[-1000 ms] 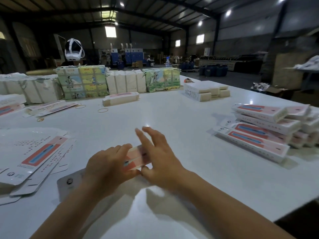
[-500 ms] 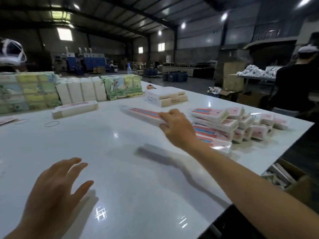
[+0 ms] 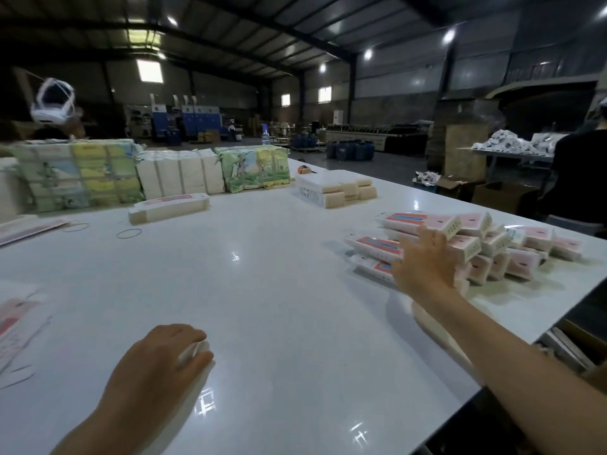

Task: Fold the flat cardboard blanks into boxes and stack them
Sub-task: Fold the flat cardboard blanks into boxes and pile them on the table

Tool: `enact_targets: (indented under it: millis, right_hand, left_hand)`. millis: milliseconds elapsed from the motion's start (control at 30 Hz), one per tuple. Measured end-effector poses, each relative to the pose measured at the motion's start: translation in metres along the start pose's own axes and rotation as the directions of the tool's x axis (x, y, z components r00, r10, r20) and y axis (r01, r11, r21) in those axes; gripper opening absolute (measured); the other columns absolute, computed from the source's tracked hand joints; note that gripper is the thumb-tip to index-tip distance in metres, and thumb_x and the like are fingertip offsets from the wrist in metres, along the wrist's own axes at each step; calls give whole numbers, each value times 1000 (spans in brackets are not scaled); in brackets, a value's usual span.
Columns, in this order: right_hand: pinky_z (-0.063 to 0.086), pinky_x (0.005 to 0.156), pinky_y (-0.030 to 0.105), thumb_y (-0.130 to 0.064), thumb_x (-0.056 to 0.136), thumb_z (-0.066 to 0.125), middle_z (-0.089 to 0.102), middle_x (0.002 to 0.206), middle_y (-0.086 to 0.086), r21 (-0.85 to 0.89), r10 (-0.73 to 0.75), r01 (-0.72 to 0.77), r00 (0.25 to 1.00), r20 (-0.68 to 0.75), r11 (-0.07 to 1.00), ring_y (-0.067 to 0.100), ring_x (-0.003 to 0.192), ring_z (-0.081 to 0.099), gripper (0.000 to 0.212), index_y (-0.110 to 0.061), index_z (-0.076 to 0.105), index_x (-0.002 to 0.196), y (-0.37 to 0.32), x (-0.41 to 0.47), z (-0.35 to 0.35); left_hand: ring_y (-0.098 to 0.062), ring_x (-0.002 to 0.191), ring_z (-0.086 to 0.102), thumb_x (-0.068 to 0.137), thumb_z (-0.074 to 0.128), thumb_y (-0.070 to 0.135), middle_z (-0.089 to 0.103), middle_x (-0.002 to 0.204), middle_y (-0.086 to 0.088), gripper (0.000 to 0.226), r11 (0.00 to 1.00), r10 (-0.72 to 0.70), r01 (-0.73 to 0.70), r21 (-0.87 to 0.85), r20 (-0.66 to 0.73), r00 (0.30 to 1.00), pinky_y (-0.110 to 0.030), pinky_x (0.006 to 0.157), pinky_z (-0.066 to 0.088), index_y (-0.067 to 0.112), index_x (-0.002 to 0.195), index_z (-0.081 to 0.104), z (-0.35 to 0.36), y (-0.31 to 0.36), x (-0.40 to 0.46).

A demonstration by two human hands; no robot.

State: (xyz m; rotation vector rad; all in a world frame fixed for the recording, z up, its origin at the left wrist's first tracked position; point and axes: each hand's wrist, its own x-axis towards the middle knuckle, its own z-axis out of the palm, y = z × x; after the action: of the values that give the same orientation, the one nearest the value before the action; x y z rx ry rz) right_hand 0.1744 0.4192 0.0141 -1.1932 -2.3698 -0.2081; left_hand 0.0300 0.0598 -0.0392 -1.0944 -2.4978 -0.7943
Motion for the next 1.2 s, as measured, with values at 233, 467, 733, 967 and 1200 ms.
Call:
enact_targets:
  millis: [233,467,733,967,1200]
  right_hand:
    - [39,102,36,-24,93,49,58,131,0,539,-529,433,848,27,723,23,121,48,33,-25,62,124,-155,-61,-39]
    - [39,86,30,-21,90,44,54,120,-2,482,-740,604,656,152,634,20,112,45,30,-24,64,112,-237,-124,2]
    - [40,82,27,-23,97,41,58,115,-8,532,-711,589,703,35,608,17,104,46,29,-22,68,108,-238,-127,16]
    - [40,75,25,-25,98,39,58,107,-10,496,-693,603,721,-4,624,14,97,48,27,-25,66,102,-241,-126,18]
    - [39,78,25,-26,98,40,58,110,-10,500,-701,603,713,12,622,14,101,48,28,-26,66,106,-242,-127,17]
  left_hand:
    - [-7,99,51,86,50,37,61,97,14,25,999,-42,42,-7,67,997,-26,82,41,21,91,68,0,-2,5]
    - [-15,79,50,84,48,6,61,81,-1,19,998,-53,55,-41,38,998,-28,70,40,9,79,65,-7,-3,0]
    - [-25,106,55,84,54,24,61,116,-4,30,776,-582,591,222,-110,806,-34,87,46,19,113,60,-104,-85,59]
    - [-31,126,34,57,65,80,37,134,-14,105,371,-836,712,597,-120,536,-43,96,33,10,131,37,-144,-176,33]
    - [-30,115,42,57,81,57,50,112,-13,76,374,-862,806,459,-149,485,-42,91,33,12,108,47,-147,-187,46]
